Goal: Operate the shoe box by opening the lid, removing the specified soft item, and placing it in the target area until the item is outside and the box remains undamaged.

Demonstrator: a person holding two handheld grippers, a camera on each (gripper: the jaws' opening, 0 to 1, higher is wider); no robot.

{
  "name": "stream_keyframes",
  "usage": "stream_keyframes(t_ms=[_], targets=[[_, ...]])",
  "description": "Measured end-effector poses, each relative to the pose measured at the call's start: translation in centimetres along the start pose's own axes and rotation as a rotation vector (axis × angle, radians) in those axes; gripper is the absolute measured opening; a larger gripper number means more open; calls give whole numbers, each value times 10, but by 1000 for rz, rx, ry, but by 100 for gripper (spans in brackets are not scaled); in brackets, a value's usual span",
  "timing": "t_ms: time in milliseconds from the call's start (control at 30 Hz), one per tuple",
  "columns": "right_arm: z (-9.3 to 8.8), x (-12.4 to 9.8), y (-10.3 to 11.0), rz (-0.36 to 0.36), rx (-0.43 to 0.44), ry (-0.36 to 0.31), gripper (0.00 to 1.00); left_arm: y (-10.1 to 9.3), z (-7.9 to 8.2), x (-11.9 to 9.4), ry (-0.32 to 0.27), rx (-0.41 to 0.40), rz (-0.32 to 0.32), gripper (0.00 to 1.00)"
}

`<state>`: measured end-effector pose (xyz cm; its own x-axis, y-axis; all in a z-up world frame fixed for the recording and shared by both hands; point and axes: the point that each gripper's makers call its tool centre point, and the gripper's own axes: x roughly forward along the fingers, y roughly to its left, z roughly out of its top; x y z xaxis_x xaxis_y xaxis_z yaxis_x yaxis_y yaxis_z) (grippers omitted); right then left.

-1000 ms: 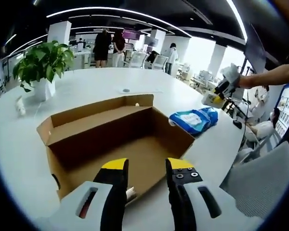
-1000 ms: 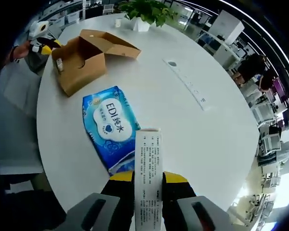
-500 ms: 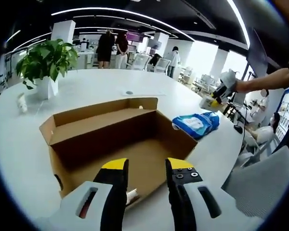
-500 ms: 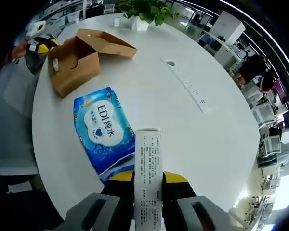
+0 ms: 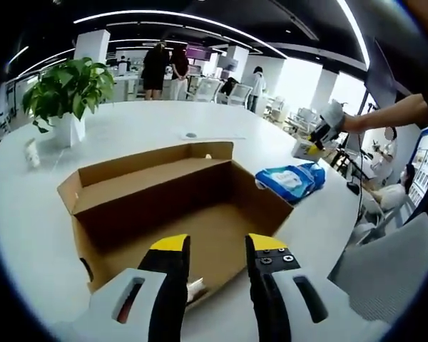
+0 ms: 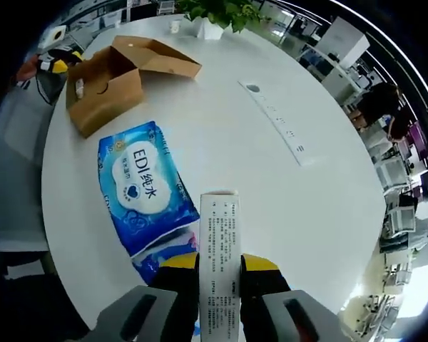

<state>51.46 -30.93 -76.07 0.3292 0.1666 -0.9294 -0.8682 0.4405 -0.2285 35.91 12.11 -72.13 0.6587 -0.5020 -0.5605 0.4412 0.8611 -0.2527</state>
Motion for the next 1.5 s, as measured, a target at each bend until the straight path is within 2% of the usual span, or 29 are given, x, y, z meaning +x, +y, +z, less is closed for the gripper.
stream_keyframes(t_ms=[367, 967, 1500], targets=[[2, 23, -2, 17, -83, 34, 17, 4, -2, 0, 4, -2, 3, 31], [-2, 53, -9, 36, -119, 63, 17, 11, -5, 0, 14, -15, 26, 32], [-15, 57, 2, 55, -192, 116, 18, 9, -7, 4, 23, -9, 26, 32]])
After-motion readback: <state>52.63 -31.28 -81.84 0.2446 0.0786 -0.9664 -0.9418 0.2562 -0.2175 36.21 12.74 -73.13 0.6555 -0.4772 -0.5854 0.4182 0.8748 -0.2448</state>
